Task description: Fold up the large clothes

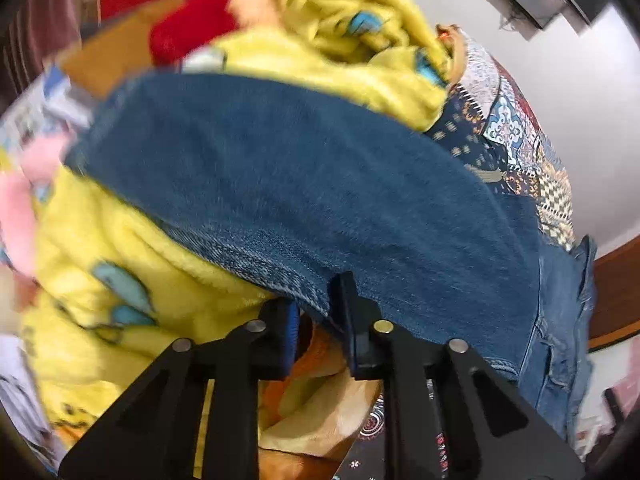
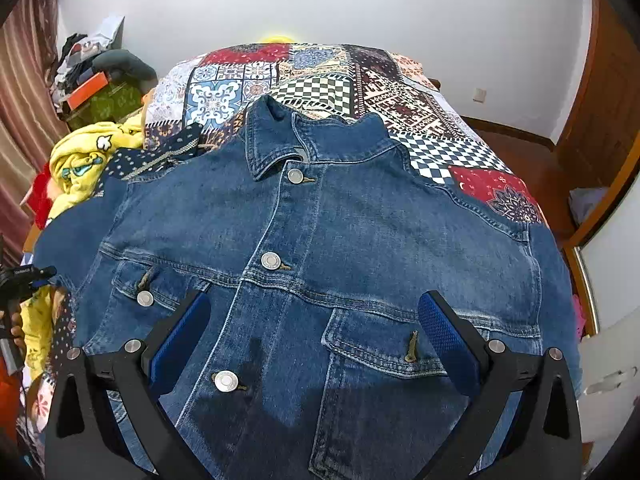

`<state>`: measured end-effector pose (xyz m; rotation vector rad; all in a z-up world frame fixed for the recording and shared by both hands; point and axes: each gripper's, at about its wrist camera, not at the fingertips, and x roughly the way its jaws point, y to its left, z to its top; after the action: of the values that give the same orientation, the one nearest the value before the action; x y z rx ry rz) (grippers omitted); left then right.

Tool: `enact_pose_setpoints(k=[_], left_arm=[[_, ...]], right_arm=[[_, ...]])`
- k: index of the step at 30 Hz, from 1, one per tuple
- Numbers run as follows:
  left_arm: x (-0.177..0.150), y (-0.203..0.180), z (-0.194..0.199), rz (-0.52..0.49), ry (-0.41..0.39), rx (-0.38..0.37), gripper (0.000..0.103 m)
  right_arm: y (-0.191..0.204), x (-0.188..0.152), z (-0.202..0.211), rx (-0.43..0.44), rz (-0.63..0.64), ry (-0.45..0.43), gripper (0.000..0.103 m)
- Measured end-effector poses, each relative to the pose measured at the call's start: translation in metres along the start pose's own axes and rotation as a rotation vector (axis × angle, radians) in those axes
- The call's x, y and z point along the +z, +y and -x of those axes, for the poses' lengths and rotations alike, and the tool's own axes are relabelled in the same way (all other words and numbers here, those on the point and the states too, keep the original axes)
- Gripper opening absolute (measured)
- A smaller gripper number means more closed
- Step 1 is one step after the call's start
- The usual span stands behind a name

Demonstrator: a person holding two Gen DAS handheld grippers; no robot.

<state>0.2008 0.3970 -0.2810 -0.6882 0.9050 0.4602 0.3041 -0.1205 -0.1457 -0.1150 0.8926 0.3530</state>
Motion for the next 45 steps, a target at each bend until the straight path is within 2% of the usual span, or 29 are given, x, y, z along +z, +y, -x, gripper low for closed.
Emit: enact_pose_setpoints(k=[5, 7, 10, 13, 17, 21, 23, 27, 32, 37, 40, 42, 43, 45], left_arm=[[0.018, -0.05, 0.045, -0.164, -0.145, 0.085, 0.012], [0.028, -0.071, 0.06, -0.216, -0.197, 0.083, 0.012], [0.039, -0.115, 0.083, -0.306, -0.265, 0.041, 0.011], [0.041, -0.16, 0.098, -0.367, -0.3, -0.024, 0.01], [0.023, -0.226, 0.106, -0.47, -0.31, -0.137, 0.007], [-0.013, -0.286, 0.098, -0.589, -0.279, -0.226, 0.006], [-0.036, -0.313, 0.087, -0.65, -0.227, -0.272, 0.005], [-0.089, -0.352, 0.056, -0.765, -0.116, -0.281, 0.005], [-0.151, -0.368, 0.017, -0.858, 0.031, -0.237, 0.005], [-0.176, -0.356, -0.002, -0.839, 0.125, -0.214, 0.005], [-0.177, -0.343, 0.006, -0.785, 0.168, -0.268, 0.015], [-0.171, -0.332, 0.018, -0.748, 0.175, -0.289, 0.03], [-0.166, -0.328, 0.025, -0.732, 0.166, -0.295, 0.035], [-0.153, -0.313, 0.04, -0.681, 0.134, -0.31, 0.053]], right_arm=[[-0.002, 0.003, 0.005, 0.008, -0.006, 0.001, 0.103], [-0.004, 0.004, 0.009, 0.012, -0.004, -0.005, 0.103], [-0.007, 0.004, 0.017, 0.014, 0.004, -0.024, 0.103], [-0.01, 0.003, 0.026, 0.011, 0.014, -0.041, 0.103], [-0.017, 0.002, 0.037, 0.012, 0.015, -0.058, 0.103], [-0.027, -0.002, 0.046, -0.002, 0.018, -0.074, 0.103], [-0.033, -0.005, 0.049, -0.012, 0.021, -0.078, 0.103], [-0.045, -0.011, 0.053, -0.023, 0.017, -0.077, 0.103], [-0.057, -0.019, 0.056, -0.022, 0.006, -0.066, 0.103], [-0.06, -0.024, 0.053, -0.034, 0.02, -0.046, 0.103], [-0.059, -0.027, 0.052, -0.047, 0.036, -0.043, 0.103], [-0.057, -0.028, 0.051, -0.047, 0.042, -0.042, 0.103], [-0.055, -0.028, 0.051, -0.044, 0.045, -0.041, 0.103], [-0.051, -0.026, 0.05, -0.037, 0.052, -0.041, 0.103]])
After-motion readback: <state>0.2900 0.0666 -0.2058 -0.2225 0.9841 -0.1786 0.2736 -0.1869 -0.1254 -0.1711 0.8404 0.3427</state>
